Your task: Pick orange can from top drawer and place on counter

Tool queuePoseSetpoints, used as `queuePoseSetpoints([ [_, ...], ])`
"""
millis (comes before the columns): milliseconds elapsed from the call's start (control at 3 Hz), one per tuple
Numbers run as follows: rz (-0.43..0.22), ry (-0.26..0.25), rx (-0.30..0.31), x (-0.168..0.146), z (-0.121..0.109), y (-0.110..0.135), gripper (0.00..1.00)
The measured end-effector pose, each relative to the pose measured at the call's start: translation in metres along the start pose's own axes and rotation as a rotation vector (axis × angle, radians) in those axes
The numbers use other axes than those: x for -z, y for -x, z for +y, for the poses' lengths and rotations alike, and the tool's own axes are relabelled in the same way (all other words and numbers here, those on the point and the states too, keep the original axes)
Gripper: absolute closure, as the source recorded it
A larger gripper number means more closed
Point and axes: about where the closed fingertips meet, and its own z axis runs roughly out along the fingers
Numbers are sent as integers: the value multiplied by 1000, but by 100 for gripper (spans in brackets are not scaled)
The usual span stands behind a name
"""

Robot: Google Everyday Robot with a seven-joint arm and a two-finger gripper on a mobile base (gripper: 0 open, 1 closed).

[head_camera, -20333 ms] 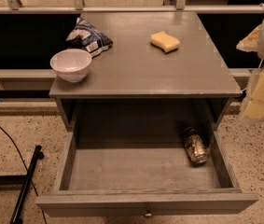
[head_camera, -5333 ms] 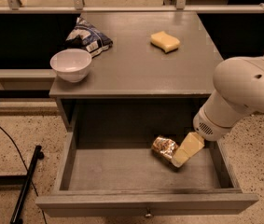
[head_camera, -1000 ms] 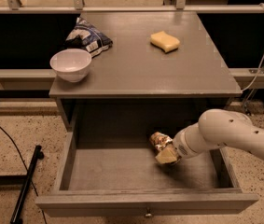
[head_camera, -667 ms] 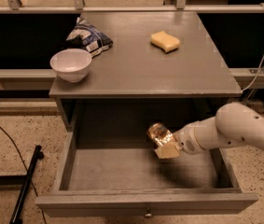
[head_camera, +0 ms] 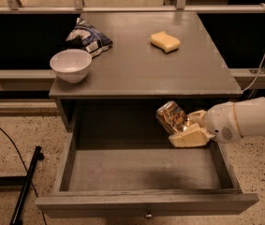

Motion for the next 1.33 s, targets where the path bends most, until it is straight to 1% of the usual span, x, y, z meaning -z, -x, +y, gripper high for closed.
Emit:
queuePoseSetpoints([
  [333, 73, 21, 79, 31, -14, 24, 100],
  [667, 224, 35, 15, 42, -62, 14, 100],
  [1000, 397, 22, -46, 37, -117, 34, 100],
  [1333, 397, 22, -46, 38, -116, 34, 100],
])
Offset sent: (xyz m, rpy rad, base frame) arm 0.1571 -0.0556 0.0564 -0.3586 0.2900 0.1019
